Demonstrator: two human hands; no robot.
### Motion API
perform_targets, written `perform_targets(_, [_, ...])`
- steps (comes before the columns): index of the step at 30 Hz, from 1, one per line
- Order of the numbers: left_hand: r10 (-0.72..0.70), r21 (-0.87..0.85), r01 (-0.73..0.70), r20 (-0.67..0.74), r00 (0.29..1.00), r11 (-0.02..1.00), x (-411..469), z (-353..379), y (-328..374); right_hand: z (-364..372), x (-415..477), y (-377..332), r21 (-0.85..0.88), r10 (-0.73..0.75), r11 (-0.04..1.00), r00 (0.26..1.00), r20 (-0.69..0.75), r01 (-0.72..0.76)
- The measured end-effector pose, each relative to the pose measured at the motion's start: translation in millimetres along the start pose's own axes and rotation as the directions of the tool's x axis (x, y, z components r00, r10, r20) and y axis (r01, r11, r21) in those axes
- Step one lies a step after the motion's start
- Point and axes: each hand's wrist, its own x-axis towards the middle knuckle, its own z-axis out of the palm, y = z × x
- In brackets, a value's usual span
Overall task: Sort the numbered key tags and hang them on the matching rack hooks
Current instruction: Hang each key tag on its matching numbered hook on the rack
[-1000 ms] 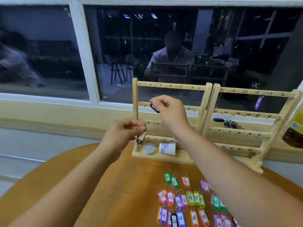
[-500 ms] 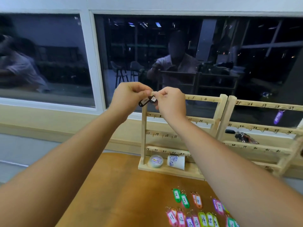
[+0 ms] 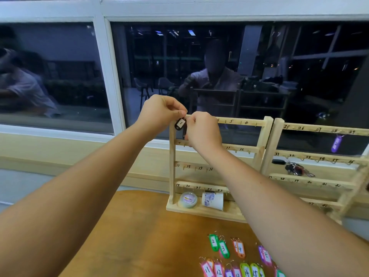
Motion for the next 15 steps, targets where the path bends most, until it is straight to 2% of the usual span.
perform_targets(7, [-0.002, 0.039, 0.001, 0.033, 0.999, 0.999, 1.7, 1.9, 1.3, -3.2, -9.3, 2.3, -0.142, -0.097, 0.986, 0.995, -0.017, 0.093])
perform_targets(11, [-0.01, 0.039, 0.009, 0.044, 0.999, 0.999, 0.3, 3.2, -0.2, -13.6, -23.7, 9.7, -0.051, -0.218, 0.975, 0.975, -0.047, 0.215])
perform_targets(15, [0.018, 0.037, -0.018, -0.021, 1.0, 0.999, -10.3, 7.2, -0.4, -23.3, -39.9, 26.3, 0.119, -0.188, 0.973, 0.979, -0.083, 0.197])
